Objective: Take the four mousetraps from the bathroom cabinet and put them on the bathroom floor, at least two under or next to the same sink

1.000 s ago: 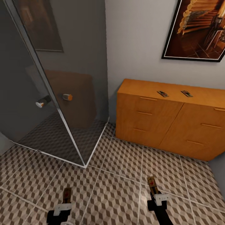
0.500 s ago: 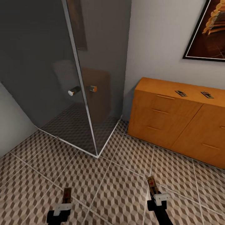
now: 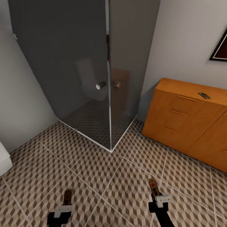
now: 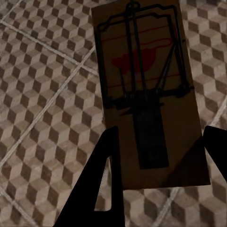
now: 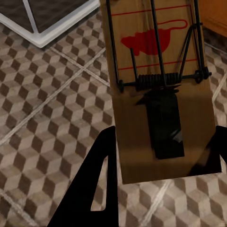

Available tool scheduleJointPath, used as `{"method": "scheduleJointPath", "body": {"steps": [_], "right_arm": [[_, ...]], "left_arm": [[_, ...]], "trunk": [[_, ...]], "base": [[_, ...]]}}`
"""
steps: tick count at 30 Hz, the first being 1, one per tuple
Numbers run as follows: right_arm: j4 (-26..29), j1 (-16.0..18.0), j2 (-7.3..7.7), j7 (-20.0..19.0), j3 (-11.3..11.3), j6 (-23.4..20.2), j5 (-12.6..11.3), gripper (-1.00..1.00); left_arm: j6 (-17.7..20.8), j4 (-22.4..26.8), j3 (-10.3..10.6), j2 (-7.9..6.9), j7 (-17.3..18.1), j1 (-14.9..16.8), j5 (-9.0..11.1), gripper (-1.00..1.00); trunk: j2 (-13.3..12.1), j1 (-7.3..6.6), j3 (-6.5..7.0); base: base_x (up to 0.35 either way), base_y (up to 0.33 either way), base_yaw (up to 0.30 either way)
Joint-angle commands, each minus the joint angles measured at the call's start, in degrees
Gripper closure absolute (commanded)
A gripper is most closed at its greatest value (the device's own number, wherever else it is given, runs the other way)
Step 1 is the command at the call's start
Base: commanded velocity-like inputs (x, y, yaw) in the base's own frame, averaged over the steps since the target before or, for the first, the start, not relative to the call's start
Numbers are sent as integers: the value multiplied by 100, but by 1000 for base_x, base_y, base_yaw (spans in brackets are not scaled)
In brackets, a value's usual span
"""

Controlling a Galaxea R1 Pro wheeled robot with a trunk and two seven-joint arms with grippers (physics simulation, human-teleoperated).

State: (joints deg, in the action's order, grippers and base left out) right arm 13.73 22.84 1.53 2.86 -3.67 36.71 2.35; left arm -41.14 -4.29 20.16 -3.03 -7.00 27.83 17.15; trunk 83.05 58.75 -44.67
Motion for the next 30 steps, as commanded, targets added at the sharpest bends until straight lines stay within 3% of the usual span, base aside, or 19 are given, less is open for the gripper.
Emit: {"method": "scheduleJointPath", "body": {"steps": [1,11,22,30], "right_arm": [[-2,2,5,30,-37,12,2,100],[-2,2,24,20,-34,18,9,100],[-2,2,25,26,-35,13,11,100],[-2,2,-74,30,-37,12,11,100]], "left_arm": [[-26,-20,49,4,-29,8,7,100],[-26,-20,49,4,-29,11,7,100],[-26,-20,49,4,-29,11,7,100],[-26,-20,49,4,-29,11,7,100]], "trunk": [[2,-2,-4],[2,-2,-4],[2,-2,-4],[2,-2,-4]], "base": [[-155,1,287],[-91,0,260],[-3,0,22],[0,0,57]]}}
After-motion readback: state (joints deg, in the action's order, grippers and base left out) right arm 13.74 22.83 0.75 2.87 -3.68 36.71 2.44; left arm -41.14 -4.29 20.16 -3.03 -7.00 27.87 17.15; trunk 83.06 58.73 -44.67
